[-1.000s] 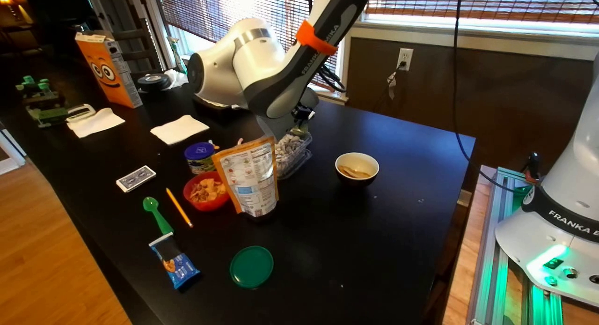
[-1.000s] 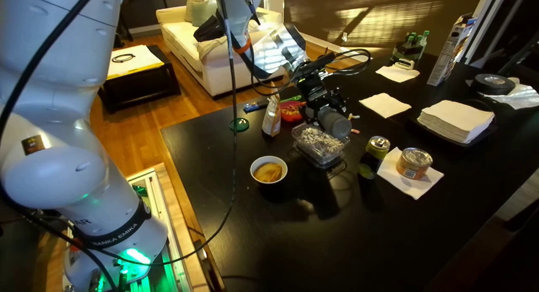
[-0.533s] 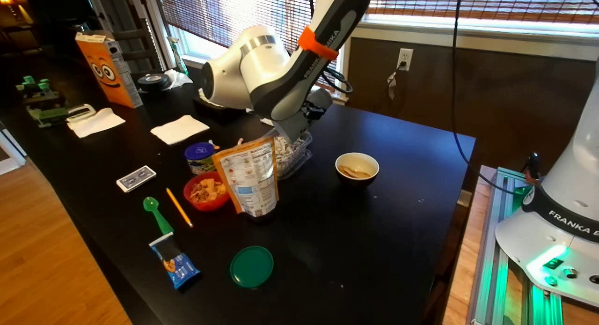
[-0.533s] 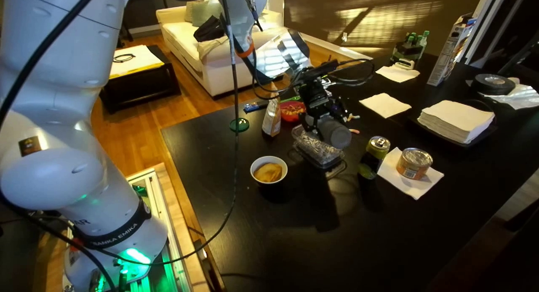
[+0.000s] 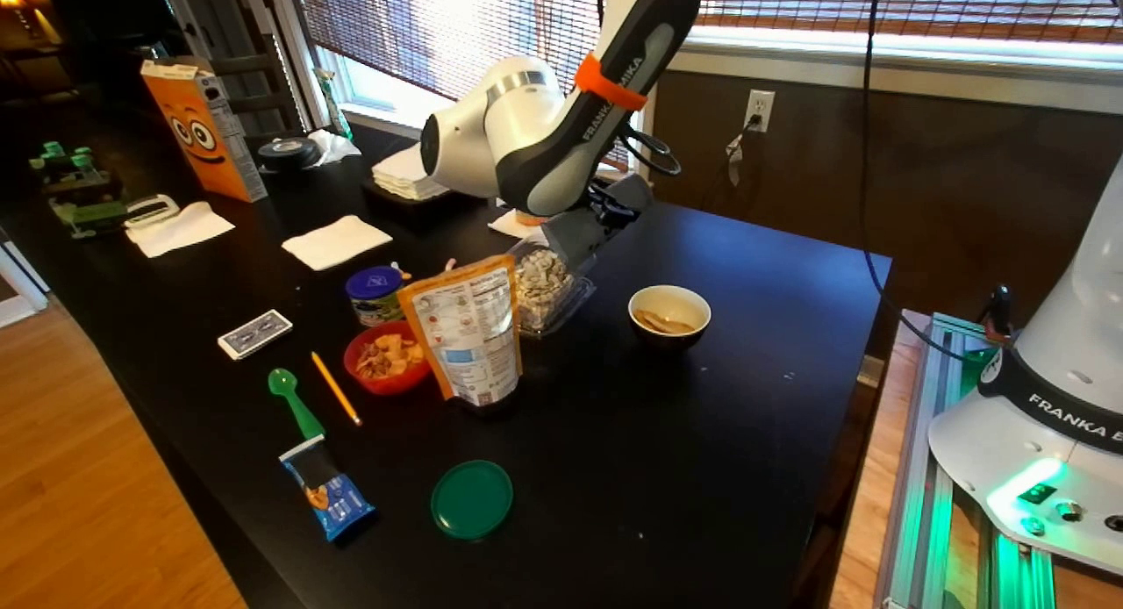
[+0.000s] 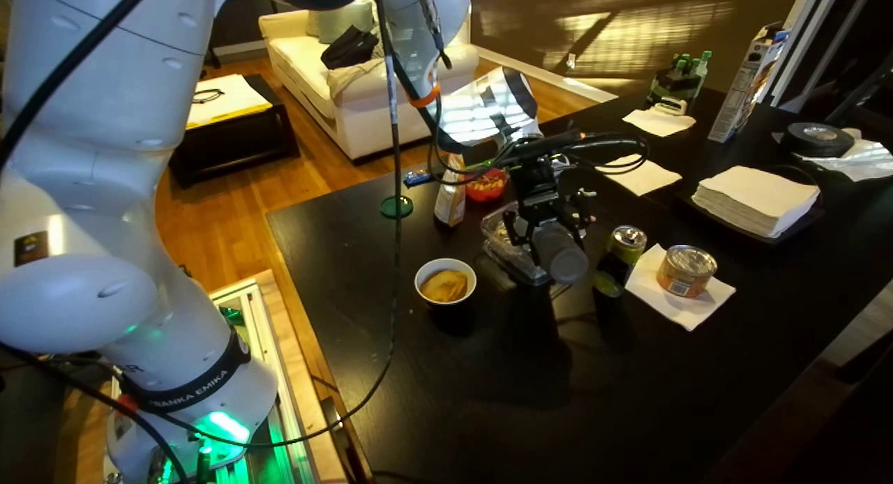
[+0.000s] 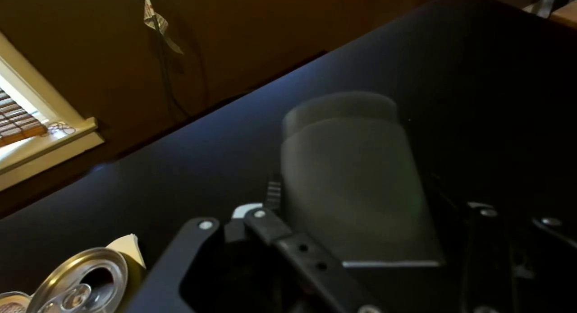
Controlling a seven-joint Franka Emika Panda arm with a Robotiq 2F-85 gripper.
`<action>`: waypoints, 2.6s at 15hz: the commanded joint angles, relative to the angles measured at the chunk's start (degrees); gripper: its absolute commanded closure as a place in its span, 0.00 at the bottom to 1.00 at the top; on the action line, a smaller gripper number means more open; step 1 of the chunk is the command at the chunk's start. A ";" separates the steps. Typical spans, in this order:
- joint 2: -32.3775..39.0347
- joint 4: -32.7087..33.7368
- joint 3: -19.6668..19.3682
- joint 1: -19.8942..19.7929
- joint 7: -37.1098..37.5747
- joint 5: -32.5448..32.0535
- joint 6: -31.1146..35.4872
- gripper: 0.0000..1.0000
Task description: Use the grey cup to get some of the contents of the clear lunchbox
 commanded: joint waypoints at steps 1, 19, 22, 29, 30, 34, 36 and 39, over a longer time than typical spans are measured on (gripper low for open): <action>-0.67 -1.50 0.41 -1.01 1.18 0.52 2.73 0.50; -1.22 -2.10 0.52 -2.13 -4.44 0.37 7.16 0.50; -1.13 -1.87 0.41 -2.00 -5.47 0.43 6.55 0.50; -0.60 -1.36 -0.37 -0.62 -2.65 -0.59 3.52 0.50; -0.56 -1.33 -0.43 -0.49 -2.49 -0.76 3.03 0.50; -0.62 -1.45 0.04 -1.04 -1.66 0.24 3.25 0.50; -0.81 -1.68 0.59 -1.90 -0.59 2.03 5.15 0.50; 4.41 2.68 2.20 -1.81 2.36 8.59 9.12 0.50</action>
